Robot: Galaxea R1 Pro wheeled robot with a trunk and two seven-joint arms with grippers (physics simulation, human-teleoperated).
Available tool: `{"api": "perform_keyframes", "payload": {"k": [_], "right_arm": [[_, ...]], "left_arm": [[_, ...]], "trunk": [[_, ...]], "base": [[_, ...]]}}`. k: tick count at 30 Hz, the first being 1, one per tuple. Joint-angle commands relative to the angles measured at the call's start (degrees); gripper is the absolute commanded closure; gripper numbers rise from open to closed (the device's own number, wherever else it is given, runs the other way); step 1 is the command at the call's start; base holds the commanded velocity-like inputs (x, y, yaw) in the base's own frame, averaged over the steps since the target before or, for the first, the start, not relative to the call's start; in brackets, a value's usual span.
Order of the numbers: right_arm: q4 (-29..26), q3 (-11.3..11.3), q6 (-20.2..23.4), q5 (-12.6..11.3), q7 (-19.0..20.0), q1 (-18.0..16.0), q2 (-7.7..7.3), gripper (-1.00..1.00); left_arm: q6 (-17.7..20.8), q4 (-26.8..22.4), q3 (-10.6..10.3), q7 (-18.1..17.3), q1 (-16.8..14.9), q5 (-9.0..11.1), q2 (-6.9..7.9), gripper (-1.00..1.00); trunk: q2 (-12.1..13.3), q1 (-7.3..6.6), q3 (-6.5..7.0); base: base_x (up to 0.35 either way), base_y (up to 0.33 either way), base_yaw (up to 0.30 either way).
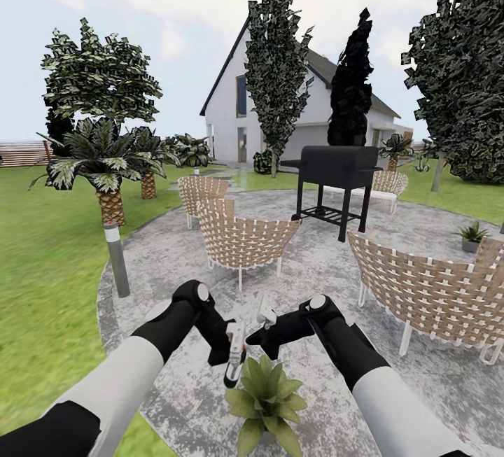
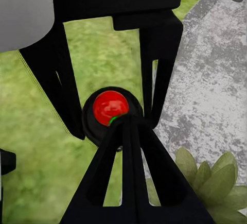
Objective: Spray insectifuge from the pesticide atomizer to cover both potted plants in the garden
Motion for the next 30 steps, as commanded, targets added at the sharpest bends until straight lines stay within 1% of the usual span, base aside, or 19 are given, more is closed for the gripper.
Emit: {"api": "perform_keyframes", "payload": {"k": [1,5,13,16,17,18,19,21,22,23,24,25,26,27,28,29,30], "right_arm": [[-0.1,0.0,0.6,0.2,0.3,0.0,0.0,1.0],[-0.1,0.0,0.6,0.2,0.3,0.0,-0.02,1.0],[-0.1,0.0,0.6,0.2,0.3,0.0,-0.03,1.0],[-0.1,0.0,0.6,0.2,0.3,0.0,-0.09,1.0],[-0.1,0.0,0.6,0.2,0.3,0.0,-0.1,1.0],[-0.1,0.0,0.6,0.2,0.3,0.0,-0.11,1.0],[-0.1,0.0,0.6,0.2,0.3,0.0,-0.11,1.0],[-0.1,0.0,0.5,0.2,0.3,0.0,-0.11,1.0],[0.0,0.0,0.5,0.2,0.2,0.0,-0.11,1.0],[0.0,0.0,0.5,0.2,0.2,0.0,-0.13,1.0],[0.0,0.0,0.5,0.2,0.2,0.0,-0.14,1.0],[0.0,0.0,0.5,0.3,0.2,0.0,-0.13,1.0],[0.1,-0.1,0.5,0.3,0.1,0.0,-0.14,1.0],[0.1,-0.1,0.5,0.3,0.1,0.0,-0.16,1.0],[0.1,-0.1,0.5,0.3,0.0,0.0,-0.14,1.0],[0.1,-0.1,0.5,0.3,-0.1,0.0,-0.15,1.0],[0.2,-0.2,0.5,0.2,-0.3,0.0,-0.18,1.0]], "left_arm": [[0.8,-0.1,0.0,0.1,0.0,-0.2,-0.04,1.0],[3.1,-0.1,0.0,0.7,-0.1,-0.2,-0.11,1.0],[3.5,-0.1,0.0,0.7,-0.1,-0.2,-0.3,1.0],[3.4,-0.1,0.0,0.7,-0.1,-0.2,-0.04,1.0],[3.4,0.0,0.0,0.7,-0.1,-0.2,0.37,1.0],[3.4,0.0,0.1,0.7,-0.1,-0.2,1.55,1.0],[3.4,0.0,0.1,0.7,-0.1,-0.2,2.38,1.0],[3.4,0.0,0.1,0.7,-0.1,-0.2,4.79,1.0],[3.4,0.0,0.2,0.7,-0.1,-0.2,6.87,1.0],[3.4,0.0,0.2,0.7,-0.1,-0.2,8.13,1.0],[3.4,0.0,0.3,0.8,-0.1,-0.2,9.88,1.0],[3.3,0.0,0.3,0.8,-0.1,-0.2,11.05,1.0],[3.3,0.1,0.4,0.9,-0.1,-0.2,12.82,1.0],[3.3,0.1,0.7,0.9,-0.1,-0.2,13.88,1.0],[3.3,0.1,1.3,0.9,-0.1,-0.1,14.69,1.0],[3.3,0.1,2.5,1.0,-0.1,-0.1,15.26,1.0],[3.3,0.1,5.4,1.5,-0.1,-0.1,15.74,1.0]], "trunk": [[0.0,0.0,-0.07],[0.0,0.0,-0.07],[0.0,0.0,-0.07],[0.0,0.0,-0.07],[0.0,0.0,-0.07],[0.0,0.0,-0.07],[0.0,0.0,-0.07],[0.0,0.0,-0.07],[0.0,0.0,-0.07],[0.0,0.0,-0.07],[0.0,0.0,-0.07],[0.0,0.0,-0.07],[0.0,0.0,-0.07],[0.0,0.0,-0.07],[0.0,0.0,-0.07],[0.0,0.0,-0.07],[0.0,0.0,-0.07]], "base": [[0.0,0.0,0.0],[0.0,0.0,0.0],[0.0,0.0,0.0],[0.0,0.0,0.0],[0.0,0.0,0.0],[0.0,0.0,0.0],[0.0,0.0,0.0],[0.0,0.0,0.0],[0.0,0.0,0.0],[0.0,0.0,0.0],[0.0,0.0,0.0],[0.0,0.0,0.0],[0.0,0.0,0.0],[0.0,0.0,0.0],[0.0,0.0,0.0],[0.0,0.0,0.0],[0.0,0.0,0.0]]}}
